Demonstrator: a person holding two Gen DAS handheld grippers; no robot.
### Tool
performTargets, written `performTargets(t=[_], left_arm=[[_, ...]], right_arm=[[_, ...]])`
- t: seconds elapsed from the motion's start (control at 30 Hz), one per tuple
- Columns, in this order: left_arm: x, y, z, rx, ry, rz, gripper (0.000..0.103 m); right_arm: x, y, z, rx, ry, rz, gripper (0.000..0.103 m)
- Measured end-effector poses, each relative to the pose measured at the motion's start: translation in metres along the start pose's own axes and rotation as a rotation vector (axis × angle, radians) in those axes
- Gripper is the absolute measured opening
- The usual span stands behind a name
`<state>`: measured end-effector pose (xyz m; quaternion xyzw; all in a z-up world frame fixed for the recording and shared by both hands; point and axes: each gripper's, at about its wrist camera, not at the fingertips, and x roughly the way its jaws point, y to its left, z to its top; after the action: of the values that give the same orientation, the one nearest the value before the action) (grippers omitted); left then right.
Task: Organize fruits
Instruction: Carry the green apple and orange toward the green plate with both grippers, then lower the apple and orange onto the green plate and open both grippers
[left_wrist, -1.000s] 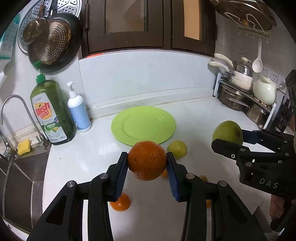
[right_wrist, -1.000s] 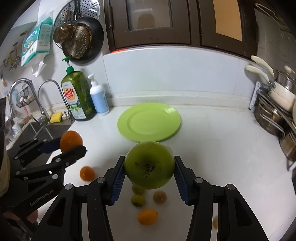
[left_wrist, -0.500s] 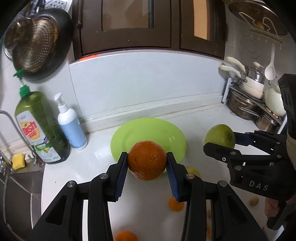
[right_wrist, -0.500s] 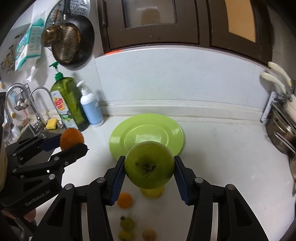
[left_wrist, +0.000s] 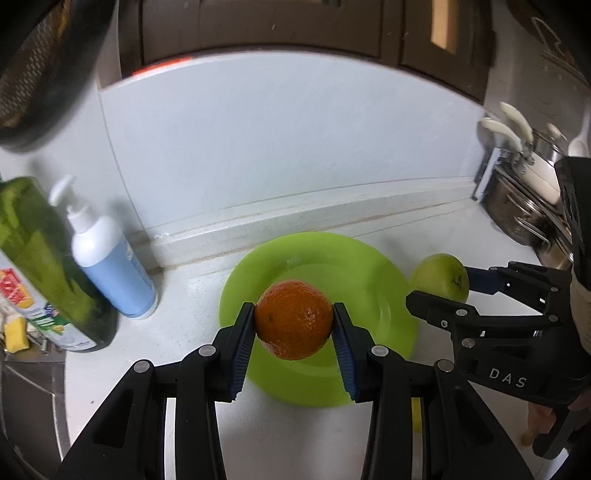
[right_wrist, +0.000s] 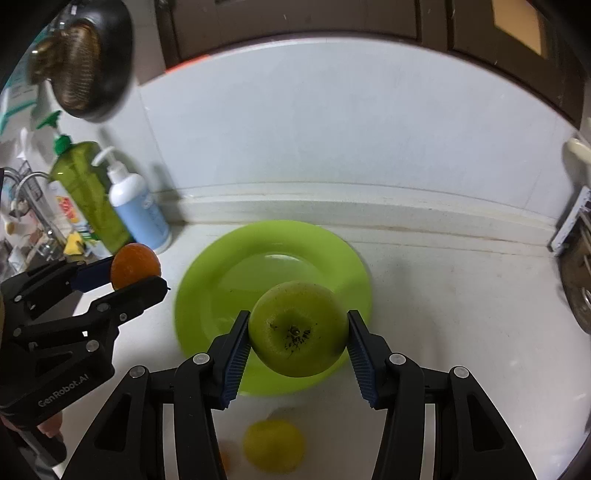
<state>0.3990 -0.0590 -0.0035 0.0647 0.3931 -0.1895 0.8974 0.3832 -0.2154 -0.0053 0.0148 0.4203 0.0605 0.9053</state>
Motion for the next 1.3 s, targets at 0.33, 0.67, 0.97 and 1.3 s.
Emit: performTargets(t=[0.33,0.67,0.97,1.3], left_arm=[[0.068,0.012,0.014,-0.006,0.126,-0.009,0.041],[0.106,0.018,0.02,-0.01,0.183,-0.007,0.041],[0.109,0.019,0.023,-0.018,0.194,0.003,0.042],[0.082,0.023,0.019,-0.031,0.145,0.043,0.053]], right_arm=[[0.057,-0.01,0.022,-0.051,0.081,-0.045,0.051],[0.095,-0.021,0.029,-0.039,0.143,-0.028,0.051],[0.104,-0.023,0.027,-0.036,0.163,-0.023,0.051],[0.078,-0.016,0.03,-0.064,0.097,-0.059,0.057]])
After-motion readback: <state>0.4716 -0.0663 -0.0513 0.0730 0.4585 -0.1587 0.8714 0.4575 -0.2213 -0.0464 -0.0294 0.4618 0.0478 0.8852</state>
